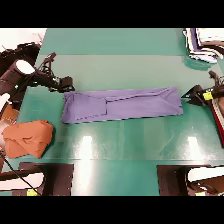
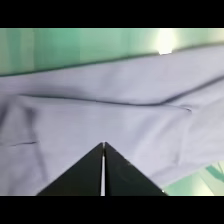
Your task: Fold the shirts.
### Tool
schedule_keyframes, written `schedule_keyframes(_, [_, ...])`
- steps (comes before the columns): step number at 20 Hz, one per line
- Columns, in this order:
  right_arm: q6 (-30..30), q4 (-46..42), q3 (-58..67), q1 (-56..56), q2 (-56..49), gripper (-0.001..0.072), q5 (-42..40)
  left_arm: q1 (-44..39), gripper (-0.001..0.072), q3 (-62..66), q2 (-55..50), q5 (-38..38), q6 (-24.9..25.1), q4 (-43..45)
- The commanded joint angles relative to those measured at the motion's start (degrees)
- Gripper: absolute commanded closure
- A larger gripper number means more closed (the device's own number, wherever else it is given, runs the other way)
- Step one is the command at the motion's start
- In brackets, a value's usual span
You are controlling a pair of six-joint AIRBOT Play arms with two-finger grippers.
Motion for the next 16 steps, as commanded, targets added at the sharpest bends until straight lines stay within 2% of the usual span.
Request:
schedule_keyframes(1, [-3.0,6.2,-2.9,0.2,-3.6,0.0178,-0.2,-5.3,0.0668,0.0,-0.2,3.3,0.0,-0.7])
schedule_keyframes(3, [-3.9,6.8,-2.1,3.3,-5.4,0.0182,-0.2,-8.2,0.0677,0.0,-0.2,6.8,-0.6,-1.0])
schedule_keyframes(4, [-4.0,6.7,-1.1,5.0,-6.2,0.0257,0.0,-9.6,0.0677,0.0,-0.2,8.5,-0.7,-1.0])
schedule_keyframes(5, [-4.8,6.7,0.0,6.3,-6.8,0.0429,0.2,-10.8,0.0677,0.0,-0.2,10.1,-0.9,-1.2])
schedule_keyframes(6, [-5.9,6.7,1.0,7.3,-7.1,0.0636,0.8,-11.9,0.0678,0.0,-0.2,11.6,-2.0,-1.2])
schedule_keyframes(7, [-6.6,6.7,2.3,8.1,-7.1,0.0699,1.8,-13.1,0.0678,0.1,-0.3,13.1,-2.9,-1.2])
schedule_keyframes(10, [-7.2,6.9,7.4,8.1,-4.3,0.0700,6.6,-16.3,0.0678,1.1,-3.2,14.5,-3.6,-2.5])
schedule_keyframes(12, [-4.7,8.2,10.6,8.7,-0.4,0.0700,8.0,-19.2,0.0678,3.8,-8.0,14.5,-3.6,-2.9])
schedule_keyframes(16, [-2.1,13.0,16.5,13.2,8.0,0.0700,7.1,-24.0,0.0678,11.9,-18.5,13.8,-3.5,-7.4])
